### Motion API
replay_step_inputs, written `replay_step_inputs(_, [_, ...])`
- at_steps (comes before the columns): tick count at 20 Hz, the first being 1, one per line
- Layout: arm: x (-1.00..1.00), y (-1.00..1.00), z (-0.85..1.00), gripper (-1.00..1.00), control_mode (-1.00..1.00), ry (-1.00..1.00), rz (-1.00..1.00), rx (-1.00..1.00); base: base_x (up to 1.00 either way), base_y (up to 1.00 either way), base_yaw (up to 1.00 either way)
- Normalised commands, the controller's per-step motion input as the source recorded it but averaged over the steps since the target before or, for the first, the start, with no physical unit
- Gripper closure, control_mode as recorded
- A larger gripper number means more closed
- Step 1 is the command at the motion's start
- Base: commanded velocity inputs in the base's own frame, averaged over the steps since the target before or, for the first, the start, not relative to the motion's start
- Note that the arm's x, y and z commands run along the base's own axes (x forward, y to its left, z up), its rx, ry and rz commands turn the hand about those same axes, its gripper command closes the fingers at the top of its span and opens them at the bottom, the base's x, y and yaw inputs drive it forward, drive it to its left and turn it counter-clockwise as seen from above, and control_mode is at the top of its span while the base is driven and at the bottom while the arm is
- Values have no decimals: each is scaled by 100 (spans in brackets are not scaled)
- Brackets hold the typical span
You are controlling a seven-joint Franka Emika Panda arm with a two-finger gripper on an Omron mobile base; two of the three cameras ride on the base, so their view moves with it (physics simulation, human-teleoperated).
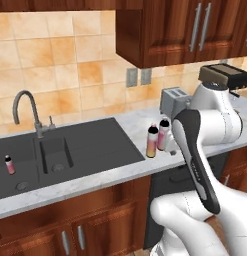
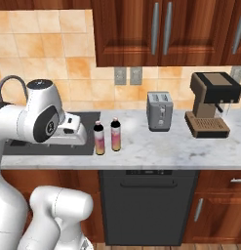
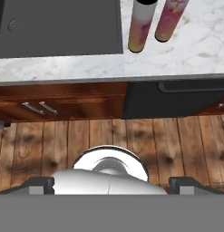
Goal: Place the large bottle from the dining counter next to the other large bottle outside the sink, and place the small bottle from the dining counter next to the other small bottle inside the sink.
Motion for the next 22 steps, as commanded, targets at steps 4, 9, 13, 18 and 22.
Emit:
replay_step_inputs(4, [0,0,0,-100,100,0,0,0,-69,66,15])
replay_step_inputs(9, [0,0,0,-100,100,0,0,0,-27,80,35])
replay_step_inputs(13, [0,0,0,-100,100,0,0,0,0,65,70])
replay_step_inputs(18, [0,0,0,-100,100,0,0,0,23,16,75])
replay_step_inputs(22, [0,0,0,-100,100,0,0,0,38,0,62])
